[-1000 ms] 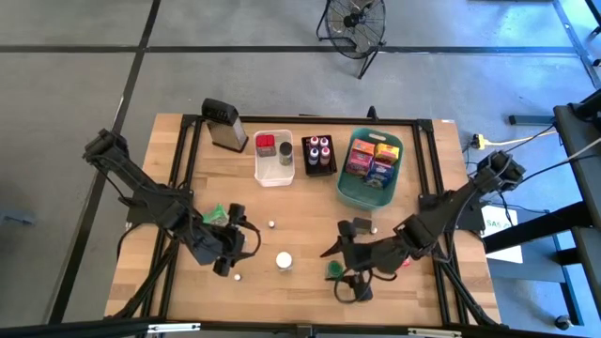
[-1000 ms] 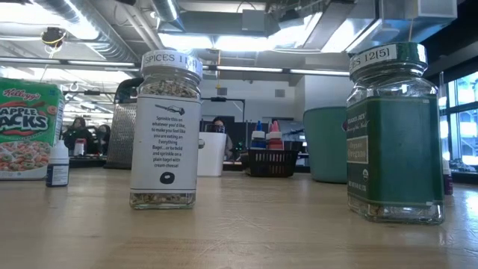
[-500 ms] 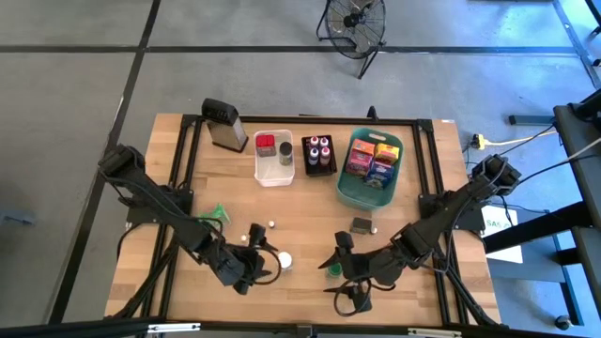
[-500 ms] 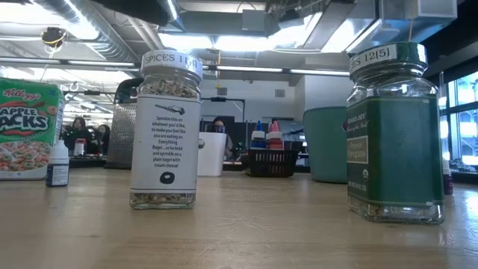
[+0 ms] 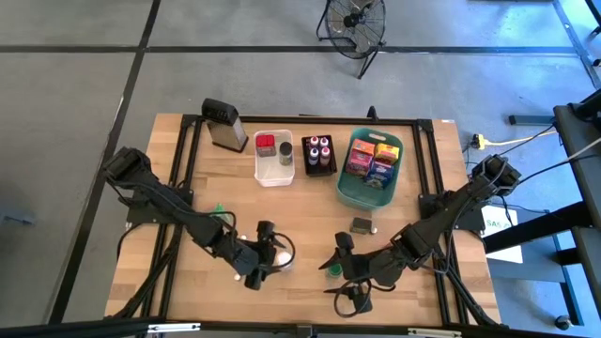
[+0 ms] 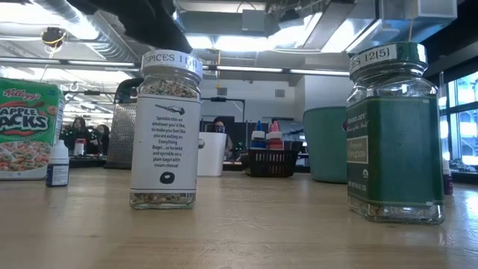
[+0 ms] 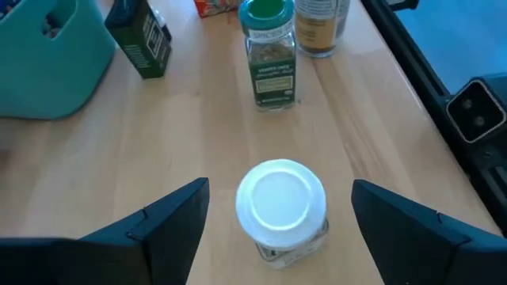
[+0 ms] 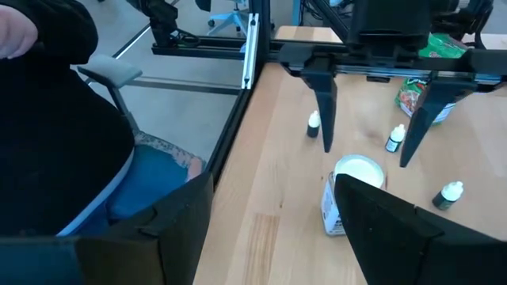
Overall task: Pick & Place Kitchen Items
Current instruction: Put the white spice bottle into the white bin
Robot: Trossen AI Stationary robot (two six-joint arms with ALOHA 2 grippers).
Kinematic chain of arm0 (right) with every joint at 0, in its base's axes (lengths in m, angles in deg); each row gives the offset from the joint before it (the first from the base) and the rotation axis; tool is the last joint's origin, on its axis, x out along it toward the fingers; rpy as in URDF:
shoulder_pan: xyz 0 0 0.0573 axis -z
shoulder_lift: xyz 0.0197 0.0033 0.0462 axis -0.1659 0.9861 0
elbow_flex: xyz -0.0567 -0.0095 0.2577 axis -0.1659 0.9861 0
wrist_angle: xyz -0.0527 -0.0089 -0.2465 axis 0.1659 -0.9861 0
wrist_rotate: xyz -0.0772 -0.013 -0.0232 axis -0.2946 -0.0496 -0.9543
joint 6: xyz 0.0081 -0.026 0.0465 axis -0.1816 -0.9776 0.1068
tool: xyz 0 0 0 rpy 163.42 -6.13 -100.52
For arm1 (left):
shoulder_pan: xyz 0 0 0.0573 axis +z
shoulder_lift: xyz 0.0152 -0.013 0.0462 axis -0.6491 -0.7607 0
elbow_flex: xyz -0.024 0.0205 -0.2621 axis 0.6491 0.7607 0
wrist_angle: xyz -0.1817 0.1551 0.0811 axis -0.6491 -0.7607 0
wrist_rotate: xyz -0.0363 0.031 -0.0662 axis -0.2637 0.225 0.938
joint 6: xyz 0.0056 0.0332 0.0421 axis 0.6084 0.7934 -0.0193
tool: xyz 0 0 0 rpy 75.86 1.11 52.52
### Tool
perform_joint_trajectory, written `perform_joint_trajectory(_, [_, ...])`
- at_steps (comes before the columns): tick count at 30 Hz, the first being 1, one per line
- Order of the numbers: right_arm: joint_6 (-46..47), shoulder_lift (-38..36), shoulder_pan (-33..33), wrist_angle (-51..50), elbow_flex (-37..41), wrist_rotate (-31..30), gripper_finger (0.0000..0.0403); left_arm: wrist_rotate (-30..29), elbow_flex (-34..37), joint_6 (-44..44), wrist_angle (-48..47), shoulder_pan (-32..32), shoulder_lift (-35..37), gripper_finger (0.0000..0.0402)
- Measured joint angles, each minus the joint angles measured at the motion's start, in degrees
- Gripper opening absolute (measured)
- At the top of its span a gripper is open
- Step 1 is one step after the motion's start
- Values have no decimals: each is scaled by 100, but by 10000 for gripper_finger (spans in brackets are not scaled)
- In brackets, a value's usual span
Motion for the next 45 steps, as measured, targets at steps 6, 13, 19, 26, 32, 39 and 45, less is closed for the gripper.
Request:
perform_joint_trajectory(6, [-34,0,0,-5,0,1,268,14,0,-15,-11,-4,0,306])
perform_joint_trajectory(13, [-51,0,0,-11,0,2,268,11,0,48,17,17,-189,306])
perform_joint_trajectory(19, [-53,0,0,-11,0,2,268,31,0,197,281,122,-576,306])
perform_joint_trajectory(26, [-56,0,0,-14,0,2,268,258,0,203,317,213,-623,306])
perform_joint_trajectory(32, [-58,0,0,-39,0,4,268,262,0,303,389,210,-623,303])
perform_joint_trajectory(39, [-58,-2,0,-59,0,4,268,374,0,306,380,210,-623,260])
perform_joint_trajectory(45, [-59,-2,0,-59,0,7,268,468,0,306,391,210,-623,206])
